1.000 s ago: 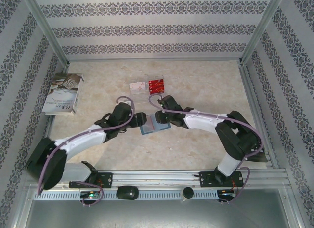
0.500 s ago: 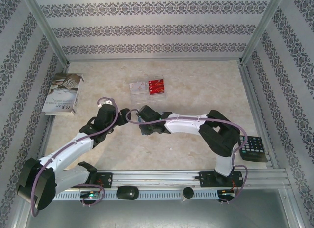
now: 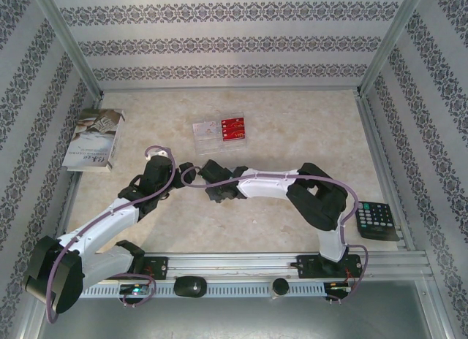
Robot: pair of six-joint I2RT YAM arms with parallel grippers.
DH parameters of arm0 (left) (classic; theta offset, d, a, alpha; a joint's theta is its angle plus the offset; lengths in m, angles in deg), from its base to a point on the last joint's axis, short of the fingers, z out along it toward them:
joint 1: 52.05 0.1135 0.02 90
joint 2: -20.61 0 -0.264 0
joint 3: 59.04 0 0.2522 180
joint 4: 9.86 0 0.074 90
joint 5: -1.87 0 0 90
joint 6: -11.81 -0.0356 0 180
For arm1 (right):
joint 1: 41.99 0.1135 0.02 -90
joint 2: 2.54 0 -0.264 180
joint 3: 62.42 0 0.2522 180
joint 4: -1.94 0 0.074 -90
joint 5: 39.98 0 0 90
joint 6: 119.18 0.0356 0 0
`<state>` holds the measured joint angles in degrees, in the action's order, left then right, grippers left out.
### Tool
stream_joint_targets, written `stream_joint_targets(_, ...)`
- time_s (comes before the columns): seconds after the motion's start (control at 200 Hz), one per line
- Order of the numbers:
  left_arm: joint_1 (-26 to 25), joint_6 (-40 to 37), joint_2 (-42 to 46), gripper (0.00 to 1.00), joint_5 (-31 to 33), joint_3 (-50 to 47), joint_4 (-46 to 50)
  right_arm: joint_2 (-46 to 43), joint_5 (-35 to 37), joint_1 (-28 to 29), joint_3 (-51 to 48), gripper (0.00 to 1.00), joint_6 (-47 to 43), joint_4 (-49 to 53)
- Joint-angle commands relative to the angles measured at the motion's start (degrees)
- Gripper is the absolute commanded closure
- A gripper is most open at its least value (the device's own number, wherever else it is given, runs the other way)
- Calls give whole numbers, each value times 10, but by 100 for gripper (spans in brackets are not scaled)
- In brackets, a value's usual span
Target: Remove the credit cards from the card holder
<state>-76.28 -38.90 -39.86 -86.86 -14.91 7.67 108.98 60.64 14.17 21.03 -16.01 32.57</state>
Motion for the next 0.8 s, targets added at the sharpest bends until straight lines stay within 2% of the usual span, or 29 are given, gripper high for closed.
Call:
stream_joint_targets(0.0,8,-2,-10,20,-17,-1,-2,11,9,4,-14,87,-3,18)
stream_joint_targets(0.09,8,-7,-22,22,-34,1,-9,-5,-7,-3,-23,100,3,-7)
stream_joint_targets(0.325,-1,-25,-71,28,-82,8,-37,-118,-154,-69,-127,100,91,-182)
stream_joint_targets(0.525,-53,-28,-145,30,-75,30,-54,-146,-250,-129,-180,100,194,-270)
stream_joint_targets(0.65,-82,-24,-202,31,-60,51,-61,-146,-268,-136,-202,100,232,-307)
stream_joint_targets(0.799,-85,-13,-260,33,-49,70,-71,-152,-266,-140,-221,100,251,-321)
